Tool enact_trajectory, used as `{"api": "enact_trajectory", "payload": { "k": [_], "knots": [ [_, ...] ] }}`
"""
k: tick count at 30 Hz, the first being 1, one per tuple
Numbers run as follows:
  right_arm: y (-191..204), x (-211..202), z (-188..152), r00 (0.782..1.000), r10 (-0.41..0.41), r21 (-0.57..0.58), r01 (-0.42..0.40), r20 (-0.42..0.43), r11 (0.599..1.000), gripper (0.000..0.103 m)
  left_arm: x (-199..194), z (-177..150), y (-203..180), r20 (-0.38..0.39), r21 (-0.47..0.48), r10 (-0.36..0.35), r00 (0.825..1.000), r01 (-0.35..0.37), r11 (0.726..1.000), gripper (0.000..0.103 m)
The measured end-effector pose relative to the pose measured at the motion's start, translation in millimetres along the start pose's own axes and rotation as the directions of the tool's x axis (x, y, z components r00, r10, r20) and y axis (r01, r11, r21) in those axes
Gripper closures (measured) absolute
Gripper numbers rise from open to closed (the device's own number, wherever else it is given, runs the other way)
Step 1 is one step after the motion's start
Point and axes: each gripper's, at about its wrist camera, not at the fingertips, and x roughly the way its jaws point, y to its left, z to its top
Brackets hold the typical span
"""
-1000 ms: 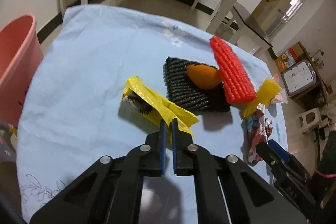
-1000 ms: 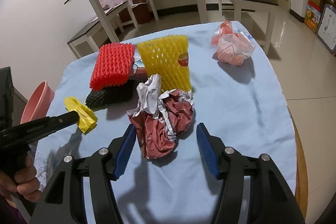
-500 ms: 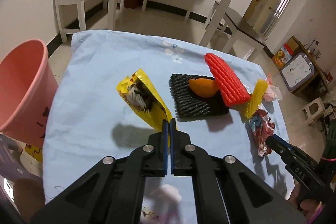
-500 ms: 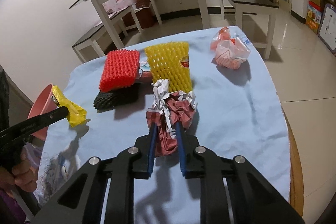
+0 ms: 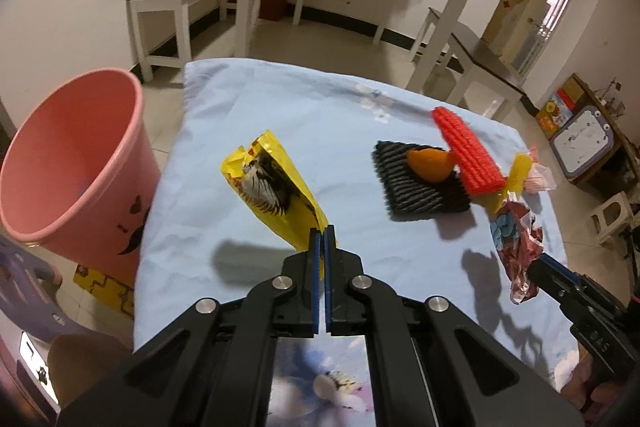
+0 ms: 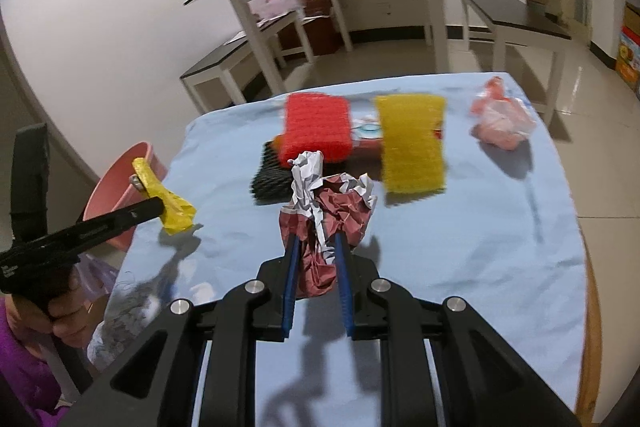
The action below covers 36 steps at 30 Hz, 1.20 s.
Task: Collect trash
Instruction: 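Carry the yellow bag and red foil over the pink bin and release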
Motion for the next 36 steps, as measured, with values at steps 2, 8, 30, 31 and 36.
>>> {"api": "enact_trajectory", "payload": {
  "k": [2, 8, 30, 31, 36],
  "knots": [
    [7, 1, 0, 1.000, 0.007, -0.014, -0.007, -0.002, 1.000, 0.086, -2, -1, 3, 0.003, -0.004, 0.006, 1.000, -0.006, 1.000, 0.102],
    [33, 10, 5, 0.999, 0.038, -0.067, -0.039, -0.013, 0.997, 0.086, -11, -1, 7, 0.038, 0.012, 0.029, 0.999, -0.029, 0.999, 0.102],
    [138, 49, 39, 0.987, 0.160, -0.213, -0.162, -0.027, 0.964, 0.086, -50, 14, 68, 0.162, -0.072, 0.125, 0.979, -0.114, 0.991, 0.102],
    [145, 51, 41, 0.985, 0.169, -0.224, -0.171, -0.029, 0.960, 0.086, -51, 15, 72, 0.167, -0.080, 0.132, 0.977, -0.120, 0.990, 0.102],
    [176, 60, 48, 0.980, 0.197, -0.277, -0.198, -0.030, 0.940, 0.086, -58, 21, 94, 0.189, -0.115, 0.168, 0.967, -0.148, 0.982, 0.102]
  ]
}}
